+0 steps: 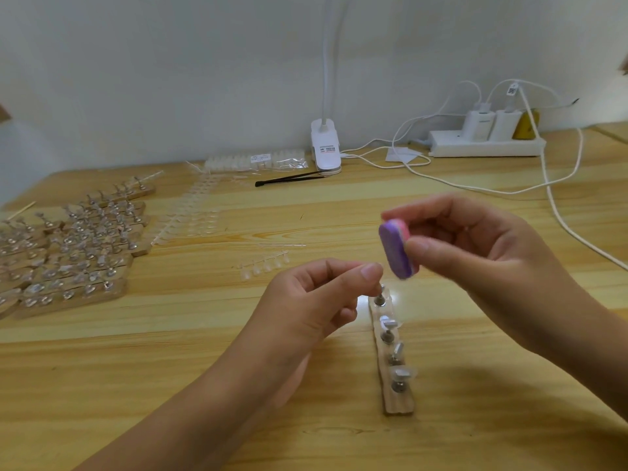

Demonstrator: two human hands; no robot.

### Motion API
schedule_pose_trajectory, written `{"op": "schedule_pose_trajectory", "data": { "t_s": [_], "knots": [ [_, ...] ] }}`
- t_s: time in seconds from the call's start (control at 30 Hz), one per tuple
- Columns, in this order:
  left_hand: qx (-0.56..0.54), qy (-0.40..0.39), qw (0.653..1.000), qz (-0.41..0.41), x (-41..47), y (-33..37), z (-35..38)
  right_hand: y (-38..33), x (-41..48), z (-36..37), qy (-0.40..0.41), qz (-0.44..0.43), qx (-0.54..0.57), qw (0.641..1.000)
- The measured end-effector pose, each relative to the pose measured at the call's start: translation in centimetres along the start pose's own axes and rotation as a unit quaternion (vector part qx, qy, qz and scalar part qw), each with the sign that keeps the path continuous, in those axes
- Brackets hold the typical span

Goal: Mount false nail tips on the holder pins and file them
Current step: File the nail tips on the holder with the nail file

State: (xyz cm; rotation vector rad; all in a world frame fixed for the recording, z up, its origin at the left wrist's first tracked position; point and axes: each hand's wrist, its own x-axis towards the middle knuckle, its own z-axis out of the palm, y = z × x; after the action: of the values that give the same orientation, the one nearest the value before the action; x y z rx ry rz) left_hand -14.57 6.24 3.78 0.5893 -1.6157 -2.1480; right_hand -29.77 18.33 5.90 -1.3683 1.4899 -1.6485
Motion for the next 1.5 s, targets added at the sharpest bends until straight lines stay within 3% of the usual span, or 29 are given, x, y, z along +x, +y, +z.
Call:
{"op": "schedule_pose_trajectory", "data": {
  "t_s": [0.1, 0.33, 0.6, 0.87, 1.03, 1.2, 1.37, 1.5],
  "knots": [
    [0.005, 0.000, 1.000, 0.006, -0.1, 0.0, 0.0, -0.3, 0.1, 0.0, -0.045, 0.027, -0.026, 0.998],
    [-0.001, 0.015, 1.000, 0.018, 0.1, 0.3, -0.3, -0.4, 0.1, 0.0, -0.041, 0.024, -0.027, 0.998],
    [0.068, 0.017, 0.997, 0.044, 0.1, 0.7, -0.8, 0.1, 0.2, 0.1, -0.023, 0.018, -0.022, 0.999],
    [0.067, -0.003, 0.997, 0.027, -0.1, 0.4, -0.5, -0.1, 0.3, -0.3, -0.071, 0.042, -0.041, 0.996],
    [0.129, -0.036, 0.991, 0.020, -0.4, -0.1, 0.2, -0.3, 0.4, 0.0, -0.072, 0.034, -0.027, 0.996],
    [0.069, 0.000, 0.998, 0.012, 0.0, 0.3, -0.6, -0.4, 0.3, -0.2, -0.063, 0.041, -0.030, 0.997],
    [0.128, -0.021, 0.991, 0.019, -0.3, -0.2, -0.1, 0.0, 0.3, 0.2, -0.040, 0.037, -0.028, 0.998],
    [0.022, 0.039, 0.999, 0.012, 0.3, 0.7, -1.1, -0.1, 0.2, -0.2, -0.075, 0.048, -0.038, 0.995]
  ]
}}
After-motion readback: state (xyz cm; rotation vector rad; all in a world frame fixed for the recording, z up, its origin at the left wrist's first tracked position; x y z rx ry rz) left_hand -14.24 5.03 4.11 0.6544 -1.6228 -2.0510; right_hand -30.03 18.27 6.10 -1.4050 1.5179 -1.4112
